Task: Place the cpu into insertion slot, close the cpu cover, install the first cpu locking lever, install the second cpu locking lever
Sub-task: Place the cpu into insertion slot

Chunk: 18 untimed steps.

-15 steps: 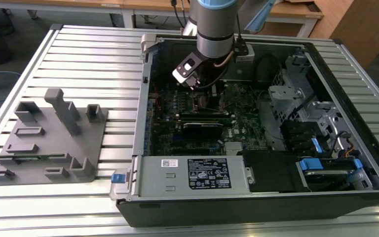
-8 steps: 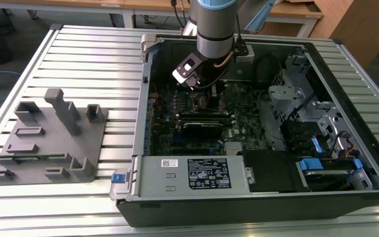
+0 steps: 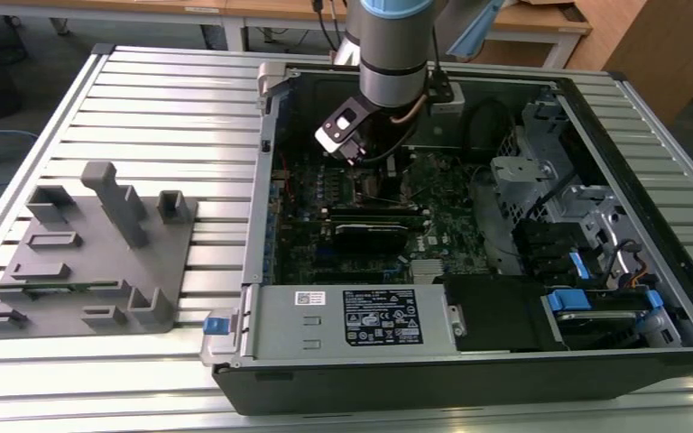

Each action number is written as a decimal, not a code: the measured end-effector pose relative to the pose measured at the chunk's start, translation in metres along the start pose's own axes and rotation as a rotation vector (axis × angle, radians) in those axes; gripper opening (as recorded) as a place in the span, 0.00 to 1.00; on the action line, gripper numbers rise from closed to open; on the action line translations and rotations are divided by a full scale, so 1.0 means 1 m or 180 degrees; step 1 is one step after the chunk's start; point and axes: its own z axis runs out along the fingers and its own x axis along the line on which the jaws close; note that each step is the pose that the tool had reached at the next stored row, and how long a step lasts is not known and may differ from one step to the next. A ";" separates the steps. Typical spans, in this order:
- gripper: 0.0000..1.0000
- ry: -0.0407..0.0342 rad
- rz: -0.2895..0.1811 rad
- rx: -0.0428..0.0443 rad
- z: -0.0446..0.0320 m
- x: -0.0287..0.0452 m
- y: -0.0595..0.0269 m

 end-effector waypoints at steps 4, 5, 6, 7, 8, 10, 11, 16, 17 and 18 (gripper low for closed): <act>0.54 -0.0001 0.0000 0.0000 0.0001 -0.0001 0.0000; 0.54 -0.0001 0.0000 0.0000 0.0001 -0.0001 0.0000; 0.54 -0.0001 0.0000 0.0000 0.0001 -0.0001 0.0000; 0.54 -0.0001 0.0000 0.0000 0.0001 -0.0001 0.0000; 0.54 -0.0001 0.0000 0.0000 0.0001 -0.0001 -0.0001; 0.54 -0.0001 0.0000 0.0000 0.0001 -0.0001 -0.0001; 0.54 -0.0001 0.0000 0.0000 0.0002 -0.0001 0.0000; 0.60 0.0001 0.0000 -0.0001 0.0005 0.0002 0.0001; 0.60 0.0002 0.0000 -0.0001 0.0005 0.0002 0.0001; 0.60 0.0002 0.0000 -0.0001 0.0005 0.0002 0.0001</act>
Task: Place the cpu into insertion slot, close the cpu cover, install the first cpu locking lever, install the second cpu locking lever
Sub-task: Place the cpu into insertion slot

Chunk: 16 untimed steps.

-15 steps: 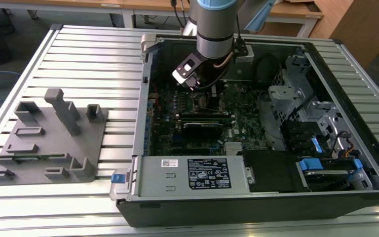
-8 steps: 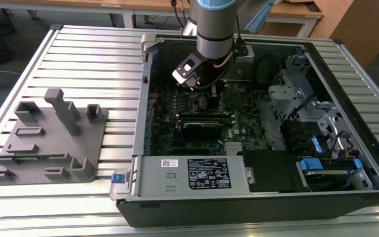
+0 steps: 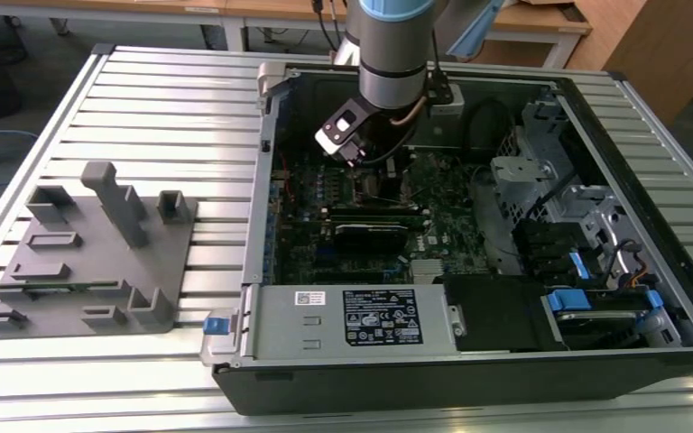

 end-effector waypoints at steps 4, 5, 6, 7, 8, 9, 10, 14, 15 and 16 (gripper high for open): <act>0.60 -0.0001 0.0000 0.0000 -0.0016 0.0000 0.0002; 0.60 0.0000 0.0000 0.0000 -0.0026 0.0000 0.0002; 0.60 0.0000 0.0000 0.0000 -0.0036 0.0000 0.0003; 0.60 0.0000 0.0000 0.0000 -0.0042 0.0000 0.0004; 0.60 0.0000 0.0000 0.0000 -0.0043 0.0000 0.0004; 0.60 0.0001 0.0000 0.0000 -0.0045 0.0000 0.0005; 0.60 0.0000 0.0000 0.0000 -0.0050 0.0000 0.0005; 0.60 0.0000 0.0000 0.0000 -0.0096 0.0000 0.0009; 0.60 0.0000 0.0000 0.0000 -0.0112 0.0000 0.0011; 0.60 0.0000 0.0000 0.0000 -0.0124 0.0000 0.0012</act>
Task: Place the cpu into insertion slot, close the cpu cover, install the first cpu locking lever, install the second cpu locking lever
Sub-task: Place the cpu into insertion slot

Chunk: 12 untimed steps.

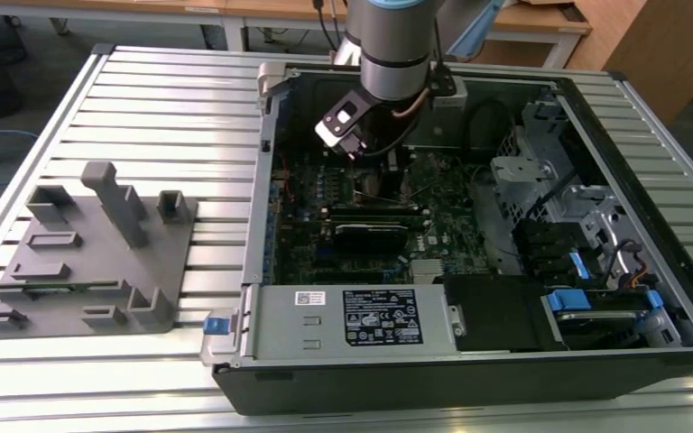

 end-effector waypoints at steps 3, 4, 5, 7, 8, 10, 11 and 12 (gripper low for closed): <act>0.60 0.0001 0.0000 0.0000 -0.0015 0.0000 0.0002; 0.60 0.0001 0.0000 0.0000 -0.0015 0.0000 0.0002; 0.60 0.0001 0.0000 0.0000 -0.0015 0.0000 0.0002; 0.60 0.0000 0.0000 0.0000 -0.0018 0.0000 0.0002; 0.60 0.0000 0.0000 0.0000 -0.0018 0.0000 0.0002; 0.60 0.0000 0.0000 0.0000 -0.0019 0.0000 0.0002; 0.60 0.0000 0.0000 0.0000 -0.0020 0.0000 0.0002; 0.58 0.0000 0.0000 0.0000 -0.0020 0.0000 0.0002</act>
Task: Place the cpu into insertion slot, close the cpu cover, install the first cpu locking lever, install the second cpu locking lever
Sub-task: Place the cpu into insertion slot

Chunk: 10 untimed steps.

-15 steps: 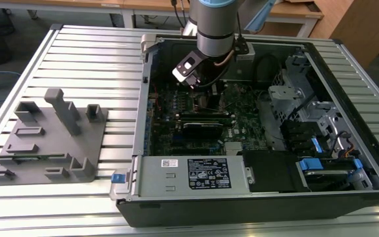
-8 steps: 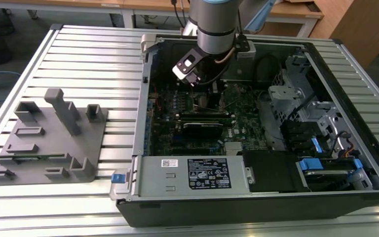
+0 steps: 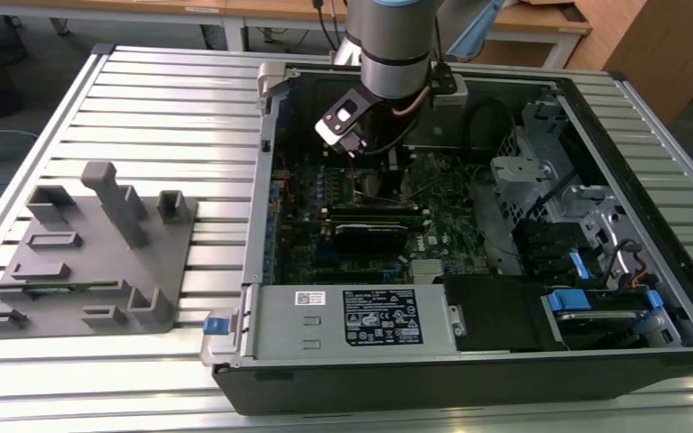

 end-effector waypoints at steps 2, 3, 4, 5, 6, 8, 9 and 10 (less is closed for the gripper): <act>0.52 0.0000 0.0000 0.0000 -0.0001 0.0000 0.0000; 0.45 0.0000 0.0000 0.0000 -0.0002 0.0000 0.0000; 0.45 0.0000 0.0000 0.0000 -0.0002 0.0000 0.0000; 0.40 0.0000 0.0000 0.0000 -0.0002 0.0000 0.0000; 0.40 0.0000 0.0000 0.0000 -0.0003 0.0000 0.0000; 0.28 0.0000 0.0000 0.0000 -0.0004 0.0000 0.0000; 0.22 0.0000 0.0000 0.0000 -0.0004 0.0000 0.0000; 0.22 0.0000 0.0000 0.0000 -0.0005 0.0000 0.0000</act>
